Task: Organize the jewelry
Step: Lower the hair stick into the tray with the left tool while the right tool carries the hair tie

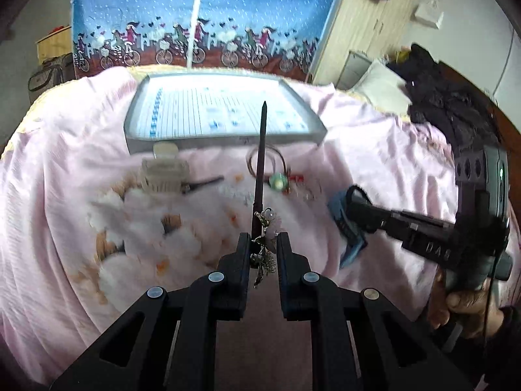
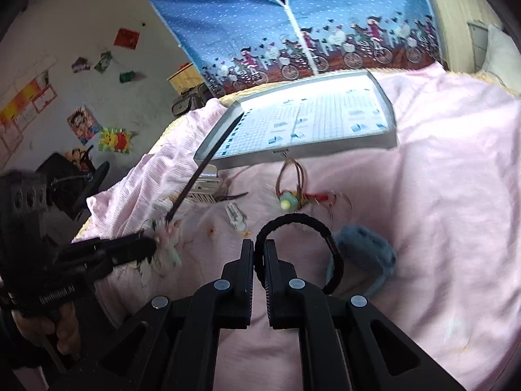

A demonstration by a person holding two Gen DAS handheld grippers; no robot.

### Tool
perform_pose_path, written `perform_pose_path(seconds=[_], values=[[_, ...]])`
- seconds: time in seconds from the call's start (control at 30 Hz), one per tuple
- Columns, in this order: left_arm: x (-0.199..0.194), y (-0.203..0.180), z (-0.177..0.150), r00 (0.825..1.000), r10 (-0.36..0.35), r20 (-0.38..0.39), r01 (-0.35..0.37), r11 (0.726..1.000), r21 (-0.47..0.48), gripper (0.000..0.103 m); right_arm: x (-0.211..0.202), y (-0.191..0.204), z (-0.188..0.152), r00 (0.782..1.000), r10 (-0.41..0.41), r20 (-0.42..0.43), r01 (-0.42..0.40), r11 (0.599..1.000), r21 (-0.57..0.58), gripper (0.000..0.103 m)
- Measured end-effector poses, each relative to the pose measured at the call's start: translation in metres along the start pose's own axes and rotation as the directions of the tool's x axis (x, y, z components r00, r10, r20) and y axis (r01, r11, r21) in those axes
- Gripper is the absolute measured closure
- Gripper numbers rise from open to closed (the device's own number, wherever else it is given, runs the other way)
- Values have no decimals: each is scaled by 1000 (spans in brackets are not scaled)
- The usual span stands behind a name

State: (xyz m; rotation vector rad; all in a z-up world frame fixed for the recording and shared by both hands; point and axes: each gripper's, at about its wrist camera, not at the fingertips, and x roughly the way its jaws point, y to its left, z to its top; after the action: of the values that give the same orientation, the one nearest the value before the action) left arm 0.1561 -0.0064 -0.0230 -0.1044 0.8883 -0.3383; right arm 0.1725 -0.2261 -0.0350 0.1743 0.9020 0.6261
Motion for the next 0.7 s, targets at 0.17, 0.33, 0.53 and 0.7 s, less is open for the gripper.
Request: perform_pose_path(seconds=[0.17, 0.33, 0.53, 0.7], values=[[15, 22, 39, 1000, 13, 11, -12, 996, -91, 91, 15, 1, 34, 1000, -1, -10, 0, 998, -62, 96], [50, 50, 83, 999, 23, 22, -19, 986, -168, 91, 48, -11, 76, 1000, -7, 6, 8, 997, -81, 96], [94, 84, 118, 999, 21, 33, -13, 975, -222, 91, 98, -38, 116, 1000, -21, -5, 21, 998, -58, 96], [126, 114, 130, 1000, 3, 9, 0, 955, -295, 91, 129, -57, 128, 999, -28, -46, 27, 999, -18, 96]])
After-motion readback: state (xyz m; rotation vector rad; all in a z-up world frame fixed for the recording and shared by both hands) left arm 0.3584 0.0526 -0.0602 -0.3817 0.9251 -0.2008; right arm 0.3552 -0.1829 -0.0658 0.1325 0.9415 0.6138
